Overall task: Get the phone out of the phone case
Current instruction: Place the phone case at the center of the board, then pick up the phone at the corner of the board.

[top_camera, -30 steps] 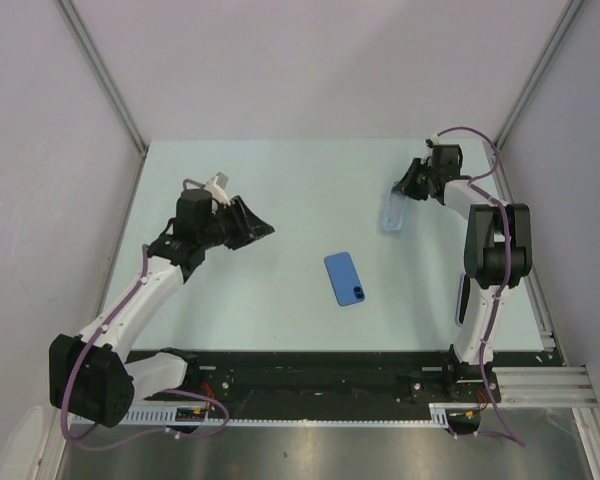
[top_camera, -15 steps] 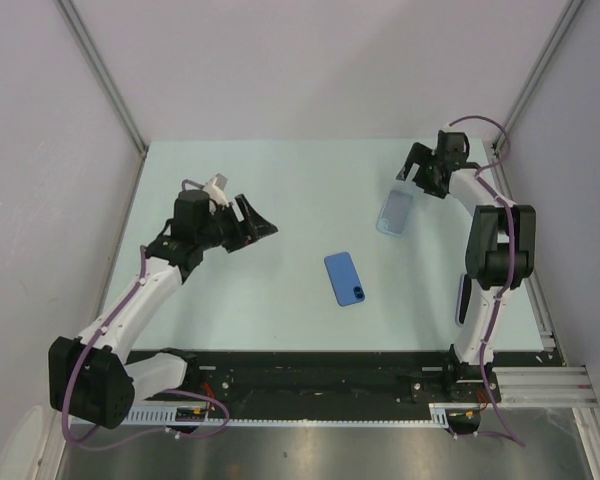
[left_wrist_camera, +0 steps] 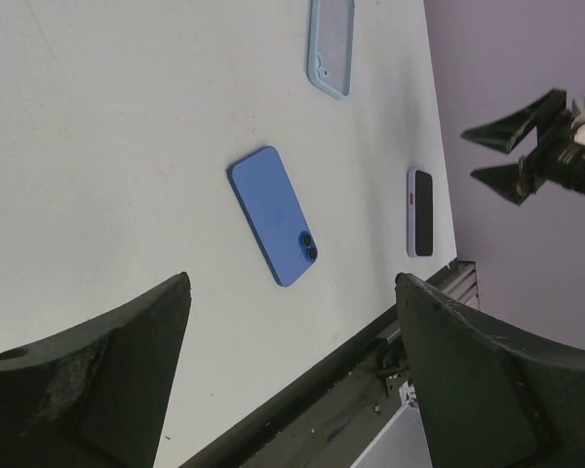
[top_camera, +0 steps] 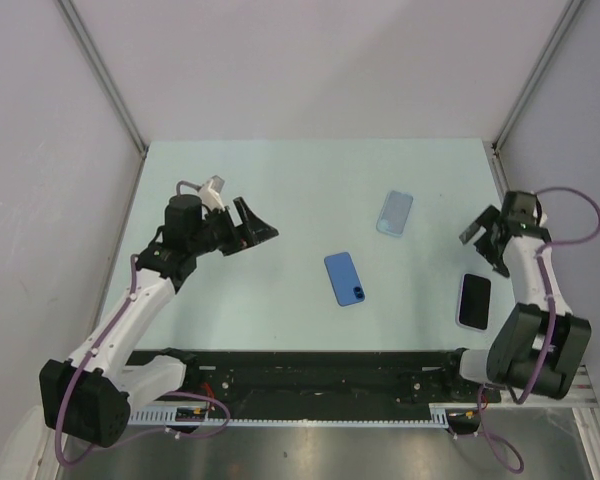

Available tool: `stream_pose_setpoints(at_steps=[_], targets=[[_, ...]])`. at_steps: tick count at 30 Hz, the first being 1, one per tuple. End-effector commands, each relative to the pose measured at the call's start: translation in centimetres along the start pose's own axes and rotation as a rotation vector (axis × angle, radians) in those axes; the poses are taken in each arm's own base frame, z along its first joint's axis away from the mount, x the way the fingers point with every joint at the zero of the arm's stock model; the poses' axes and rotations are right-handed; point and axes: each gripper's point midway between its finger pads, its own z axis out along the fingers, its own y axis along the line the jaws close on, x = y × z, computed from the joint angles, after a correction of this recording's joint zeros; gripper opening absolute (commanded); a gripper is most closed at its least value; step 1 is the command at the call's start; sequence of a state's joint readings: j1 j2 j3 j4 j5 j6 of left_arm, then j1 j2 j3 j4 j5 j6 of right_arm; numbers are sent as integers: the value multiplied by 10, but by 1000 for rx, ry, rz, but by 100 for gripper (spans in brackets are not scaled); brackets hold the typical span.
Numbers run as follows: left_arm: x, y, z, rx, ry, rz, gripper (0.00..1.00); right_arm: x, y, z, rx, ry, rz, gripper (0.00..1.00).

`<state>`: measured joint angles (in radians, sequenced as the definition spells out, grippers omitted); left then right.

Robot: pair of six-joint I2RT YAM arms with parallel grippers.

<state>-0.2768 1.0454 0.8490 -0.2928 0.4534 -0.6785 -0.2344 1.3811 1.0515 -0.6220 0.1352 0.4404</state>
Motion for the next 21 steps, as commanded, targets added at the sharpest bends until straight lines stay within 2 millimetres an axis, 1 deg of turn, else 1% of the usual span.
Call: stream_pose_setpoints(at_steps=[1,2,3,5,6,7,9,10,11,12,14,15,16,19,20,21], targets=[[7,1,-6,10,21,35,91,47,-36,-8,-14,99,126,99],[7,4,-7,-2,20,39,91,55,-43,-14,-9,97,135,100],[8,6,-7,-11,22,42,91,59,-53,-15,24,92,146,100],[13,11,-7,-26,39,50,91,61,-63,-18,58,63,172,100],[15,13,-6,-32,46,48,91,61,-72,-15,99,52,188,100],[16,15,-6,-37,49,57,92,60,-75,-14,118,47,222,100],[18,19,-6,-51,60,63,92,65,-79,-4,134,81,261,100],[18,19,-6,-54,64,71,92,62,-83,2,142,67,280,100],[18,19,-7,-58,65,75,92,63,-86,8,156,77,290,100],[17,20,-7,-61,61,77,92,70,-89,18,166,114,290,100],[16,19,-8,-60,57,82,93,74,-91,31,164,148,281,100],[16,18,-9,-56,58,83,93,82,-88,37,150,187,277,100],[17,17,-8,-52,62,82,93,83,-87,40,147,191,270,100],[17,17,-8,-51,66,85,93,94,-84,46,130,231,252,100],[17,17,-7,-50,68,83,93,101,-82,46,118,250,241,100],[17,18,-6,-52,71,83,93,105,-73,45,75,275,239,100]])
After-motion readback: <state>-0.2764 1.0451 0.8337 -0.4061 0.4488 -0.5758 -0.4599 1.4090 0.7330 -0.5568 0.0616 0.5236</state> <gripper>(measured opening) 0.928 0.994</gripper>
